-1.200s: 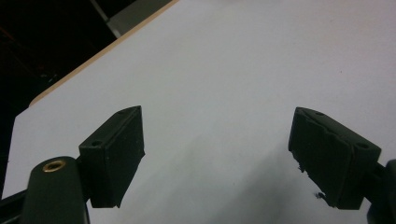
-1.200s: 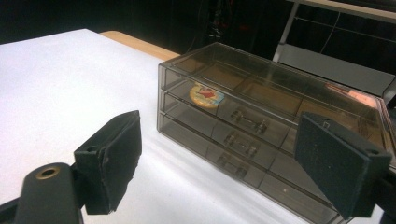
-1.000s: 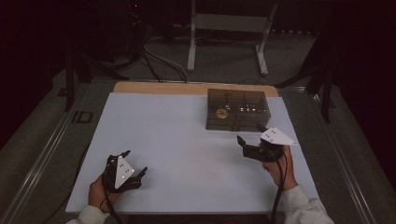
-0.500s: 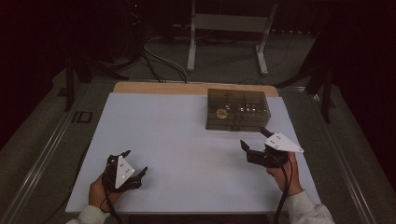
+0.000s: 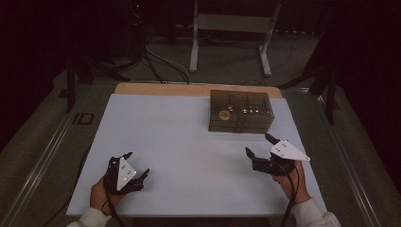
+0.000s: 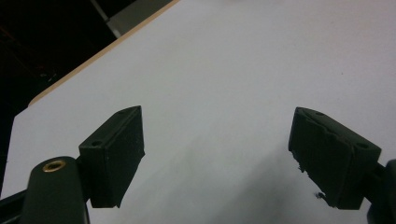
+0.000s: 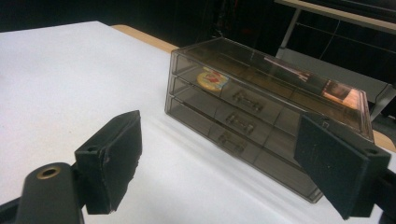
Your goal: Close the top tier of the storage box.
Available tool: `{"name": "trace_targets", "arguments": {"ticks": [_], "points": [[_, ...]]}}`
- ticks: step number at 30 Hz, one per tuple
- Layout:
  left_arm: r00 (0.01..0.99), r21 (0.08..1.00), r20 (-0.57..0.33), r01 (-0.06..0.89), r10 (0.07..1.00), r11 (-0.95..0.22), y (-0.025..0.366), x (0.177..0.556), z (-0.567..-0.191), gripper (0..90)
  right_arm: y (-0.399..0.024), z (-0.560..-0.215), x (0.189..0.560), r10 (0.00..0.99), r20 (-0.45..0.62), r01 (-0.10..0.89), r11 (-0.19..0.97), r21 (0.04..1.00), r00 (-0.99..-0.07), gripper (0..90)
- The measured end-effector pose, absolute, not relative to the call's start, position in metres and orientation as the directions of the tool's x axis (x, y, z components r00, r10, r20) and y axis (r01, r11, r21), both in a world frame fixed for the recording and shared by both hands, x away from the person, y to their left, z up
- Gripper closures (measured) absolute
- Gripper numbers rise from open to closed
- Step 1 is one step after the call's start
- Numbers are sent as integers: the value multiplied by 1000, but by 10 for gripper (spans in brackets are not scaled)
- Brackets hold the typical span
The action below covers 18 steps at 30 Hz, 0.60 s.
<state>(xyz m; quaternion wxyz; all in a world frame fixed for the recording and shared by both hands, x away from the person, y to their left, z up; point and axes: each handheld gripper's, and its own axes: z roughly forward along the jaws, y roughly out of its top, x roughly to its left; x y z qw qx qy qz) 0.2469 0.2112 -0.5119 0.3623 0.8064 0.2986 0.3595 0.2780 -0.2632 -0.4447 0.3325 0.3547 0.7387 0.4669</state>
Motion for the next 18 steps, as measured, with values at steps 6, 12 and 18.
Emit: {"name": "trace_targets", "arguments": {"ticks": [6,12,18], "points": [[562,799,364,222,743,-559,211,247,-512,199,-267,-447,272,832,-160,211,312,926,-531,156],[565,798,365,221,740,-561,211,247,-512,199,-269,-451,266,824,-169,204,323,924,-541,155],[567,798,363,222,740,-561,210,247,-513,198,-274,-455,261,820,-174,189,323,927,-545,155]]}}
